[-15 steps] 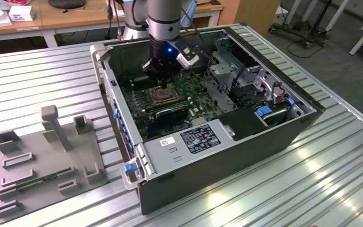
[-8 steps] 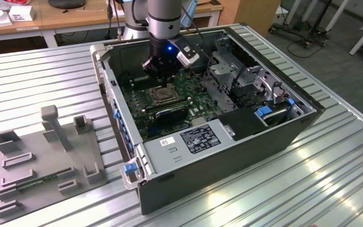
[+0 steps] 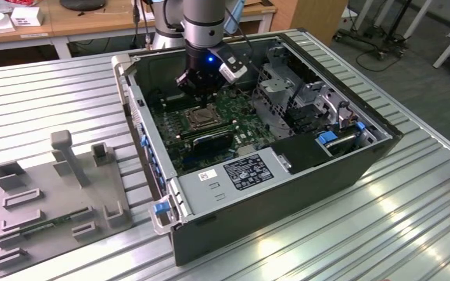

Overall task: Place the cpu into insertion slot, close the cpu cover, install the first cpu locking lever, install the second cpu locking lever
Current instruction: 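Install the second cpu locking lever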

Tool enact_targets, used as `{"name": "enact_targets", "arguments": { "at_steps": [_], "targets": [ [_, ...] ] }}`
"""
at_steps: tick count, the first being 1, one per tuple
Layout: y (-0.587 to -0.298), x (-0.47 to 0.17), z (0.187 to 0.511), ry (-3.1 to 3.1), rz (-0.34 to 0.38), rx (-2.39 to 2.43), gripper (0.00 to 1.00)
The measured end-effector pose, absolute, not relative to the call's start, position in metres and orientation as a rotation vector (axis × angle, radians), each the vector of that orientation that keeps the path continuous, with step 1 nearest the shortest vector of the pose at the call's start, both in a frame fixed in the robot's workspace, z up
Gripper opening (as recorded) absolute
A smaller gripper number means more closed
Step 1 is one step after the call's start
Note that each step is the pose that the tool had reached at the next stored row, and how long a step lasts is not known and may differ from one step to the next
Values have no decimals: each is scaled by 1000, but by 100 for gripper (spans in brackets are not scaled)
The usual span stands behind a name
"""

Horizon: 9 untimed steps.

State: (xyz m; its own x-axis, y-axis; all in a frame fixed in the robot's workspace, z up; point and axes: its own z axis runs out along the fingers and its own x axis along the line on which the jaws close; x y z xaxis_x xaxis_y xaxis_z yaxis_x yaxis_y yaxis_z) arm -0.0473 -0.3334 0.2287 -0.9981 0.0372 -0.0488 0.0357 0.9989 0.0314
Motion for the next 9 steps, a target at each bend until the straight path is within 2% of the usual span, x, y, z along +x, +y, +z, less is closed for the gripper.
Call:
{"name": "enact_targets", "arguments": {
  "at_steps": [9],
  "targets": [
    [-333,-47,231,3091,47,56,11]
  ]
}}
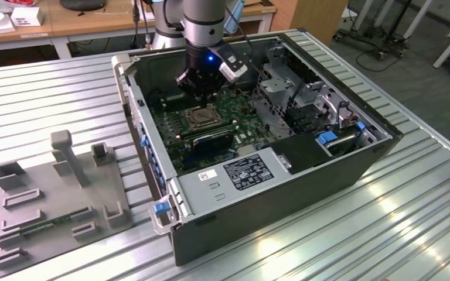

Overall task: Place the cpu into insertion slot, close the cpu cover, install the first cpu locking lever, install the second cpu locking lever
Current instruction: 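Install the second cpu locking lever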

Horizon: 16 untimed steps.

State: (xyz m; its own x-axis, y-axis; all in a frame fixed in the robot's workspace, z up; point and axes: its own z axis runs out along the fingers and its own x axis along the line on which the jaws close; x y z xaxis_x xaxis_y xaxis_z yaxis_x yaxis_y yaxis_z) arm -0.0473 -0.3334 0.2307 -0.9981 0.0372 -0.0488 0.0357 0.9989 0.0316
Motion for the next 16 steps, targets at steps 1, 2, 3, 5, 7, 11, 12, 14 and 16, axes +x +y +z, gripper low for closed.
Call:
{"name": "enact_targets", "arguments": {
  "at_steps": [1,2,3,5,7,11,12,14,16],
  "targets": [
    [-333,-47,231,3091,47,56,11],
    [-333,-47,231,3091,47,56,11],
    [-333,-47,231,3092,47,56,11],
    [-333,-47,231,3091,48,56,11],
    [-333,-47,232,3091,47,56,11],
    [-333,-47,232,3091,47,56,11],
    [-333,-47,232,3091,47,56,11],
    [-333,-47,232,3091,47,56,11],
    [-333,-47,233,3092,47,56,11]
  ]
}}
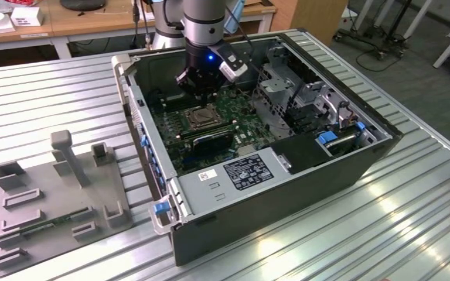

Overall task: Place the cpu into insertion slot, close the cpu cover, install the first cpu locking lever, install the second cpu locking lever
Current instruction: 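Install the second cpu locking lever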

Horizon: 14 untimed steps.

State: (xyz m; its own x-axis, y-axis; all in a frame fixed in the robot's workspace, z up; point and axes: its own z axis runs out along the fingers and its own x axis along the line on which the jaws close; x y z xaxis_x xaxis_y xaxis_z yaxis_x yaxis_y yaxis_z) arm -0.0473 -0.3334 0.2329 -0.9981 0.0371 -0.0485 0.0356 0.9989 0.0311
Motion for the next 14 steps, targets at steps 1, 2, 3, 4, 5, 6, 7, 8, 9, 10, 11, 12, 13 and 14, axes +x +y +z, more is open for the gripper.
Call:
{"name": "enact_targets", "arguments": {
  "at_steps": [1,2,3,4,5,6,7,8,9,10,11,12,13,14],
  "targets": [
    [-333,-47,233,3092,47,56,11],
    [-333,-47,234,3091,47,56,11],
    [-333,-47,235,3091,47,56,11],
    [-333,-47,236,3091,47,56,11],
    [-333,-47,237,3091,47,56,11],
    [-333,-47,238,3091,47,56,11],
    [-333,-47,240,3091,47,56,11],
    [-333,-47,240,3091,47,56,11],
    [-333,-47,241,3091,47,56,11],
    [-333,-47,241,3091,48,56,11],
    [-333,-47,241,3091,48,56,11],
    [-333,-47,241,3091,48,56,11],
    [-333,-47,241,3091,47,56,11],
    [-334,-47,241,3091,47,56,11]
  ]
}}
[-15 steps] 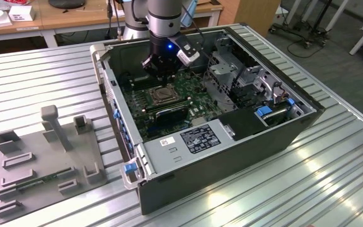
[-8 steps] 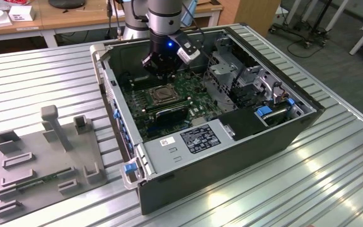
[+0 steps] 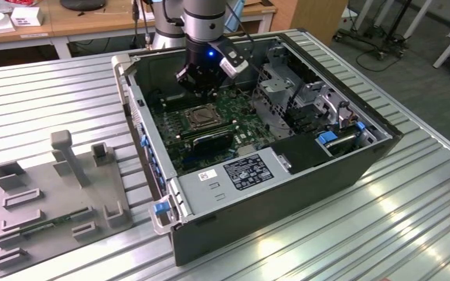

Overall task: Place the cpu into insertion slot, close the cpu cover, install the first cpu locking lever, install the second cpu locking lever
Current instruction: 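Install the second cpu locking lever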

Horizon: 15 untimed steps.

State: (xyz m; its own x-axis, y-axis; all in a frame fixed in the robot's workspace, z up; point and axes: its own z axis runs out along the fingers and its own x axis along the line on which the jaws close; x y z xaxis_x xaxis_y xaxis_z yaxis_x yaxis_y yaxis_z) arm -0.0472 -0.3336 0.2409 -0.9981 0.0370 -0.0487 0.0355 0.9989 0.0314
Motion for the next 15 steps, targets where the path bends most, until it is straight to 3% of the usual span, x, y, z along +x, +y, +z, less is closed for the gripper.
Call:
{"name": "enact_targets", "arguments": {
  "at_steps": [15],
  "targets": [
    [-344,-46,241,3092,43,59,11]
  ]
}}
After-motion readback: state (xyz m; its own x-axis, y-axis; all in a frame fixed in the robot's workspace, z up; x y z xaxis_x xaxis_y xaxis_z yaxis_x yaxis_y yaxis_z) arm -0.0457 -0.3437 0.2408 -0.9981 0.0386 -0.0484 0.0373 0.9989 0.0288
